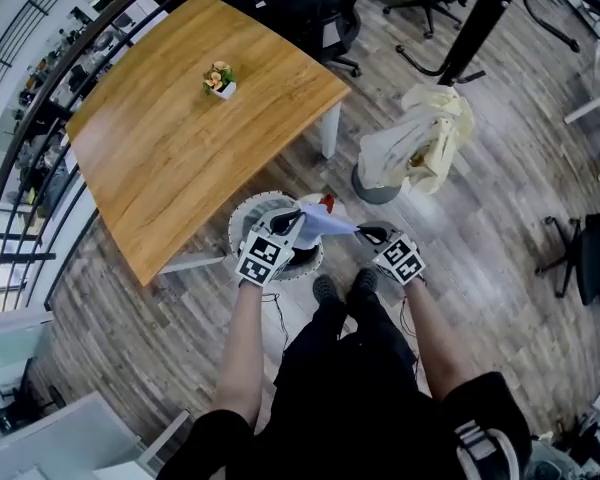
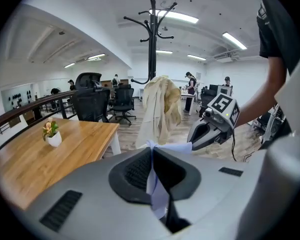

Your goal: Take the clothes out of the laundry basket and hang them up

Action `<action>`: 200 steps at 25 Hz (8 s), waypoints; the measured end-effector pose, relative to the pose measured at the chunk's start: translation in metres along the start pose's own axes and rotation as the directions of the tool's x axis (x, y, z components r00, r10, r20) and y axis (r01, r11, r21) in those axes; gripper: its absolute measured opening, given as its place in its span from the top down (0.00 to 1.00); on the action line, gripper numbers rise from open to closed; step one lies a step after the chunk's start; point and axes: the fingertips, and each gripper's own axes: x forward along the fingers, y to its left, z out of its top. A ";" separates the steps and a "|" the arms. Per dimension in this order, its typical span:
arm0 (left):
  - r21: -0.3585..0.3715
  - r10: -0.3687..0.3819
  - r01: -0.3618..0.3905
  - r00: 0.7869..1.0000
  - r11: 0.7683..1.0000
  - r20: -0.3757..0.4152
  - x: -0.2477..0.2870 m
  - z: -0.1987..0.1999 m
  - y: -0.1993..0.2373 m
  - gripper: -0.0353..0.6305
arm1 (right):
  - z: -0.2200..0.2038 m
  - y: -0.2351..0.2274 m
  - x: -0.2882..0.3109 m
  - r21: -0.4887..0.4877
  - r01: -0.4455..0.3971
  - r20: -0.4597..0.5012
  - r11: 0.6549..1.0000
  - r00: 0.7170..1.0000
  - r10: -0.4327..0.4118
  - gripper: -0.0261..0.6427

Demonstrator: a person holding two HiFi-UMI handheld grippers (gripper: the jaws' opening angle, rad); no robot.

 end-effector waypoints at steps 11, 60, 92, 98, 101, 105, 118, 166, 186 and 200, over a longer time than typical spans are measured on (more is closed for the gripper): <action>0.092 -0.067 0.061 0.996 0.994 0.061 -0.001 0.050 -0.044 0.90 | 0.018 -0.015 -0.078 0.091 0.168 0.148 0.982 0.972 -0.180 0.94; 0.307 -0.132 0.001 0.904 0.952 0.407 0.104 0.348 -0.305 0.91 | -0.070 -0.161 -0.405 0.038 0.005 0.379 0.999 0.925 -0.019 0.59; 0.348 -0.135 -0.056 0.855 0.936 0.500 0.099 0.457 -0.243 0.91 | 0.130 -0.214 -0.392 -0.235 -0.079 0.531 0.969 0.824 0.196 0.86; 0.347 -0.098 -0.090 0.866 0.934 0.490 0.110 0.469 -0.240 0.91 | 0.135 -0.234 -0.402 -0.240 -0.147 0.539 0.960 0.802 0.257 0.83; 0.339 -0.075 -0.112 0.866 0.934 0.494 0.113 0.478 -0.236 0.91 | 0.142 -0.240 -0.406 -0.280 -0.140 0.520 0.950 0.809 0.272 0.92; 0.330 -0.025 -0.164 0.865 0.930 0.502 0.114 0.492 -0.225 0.91 | 0.161 -0.256 -0.417 -0.317 -0.103 0.524 0.943 0.809 0.265 0.92; 0.307 0.107 -0.366 0.776 0.879 0.621 0.051 0.576 -0.191 0.90 | 0.308 -0.289 -0.492 -0.385 0.247 0.722 0.889 0.681 0.123 0.92; -0.011 0.245 -0.298 0.763 0.955 0.598 0.120 0.498 -0.120 0.76 | 0.303 -0.371 -0.406 -0.189 -0.111 0.681 0.976 0.701 0.212 0.74; -0.066 0.305 -0.323 0.780 0.944 0.546 0.129 0.463 -0.127 0.76 | 0.261 -0.391 -0.422 -0.132 -0.077 0.724 0.988 0.674 0.149 0.75; -0.062 0.346 -0.353 0.840 0.933 0.419 0.146 0.397 -0.150 0.76 | 0.187 -0.365 -0.405 -0.235 0.074 0.594 0.969 0.800 0.083 0.86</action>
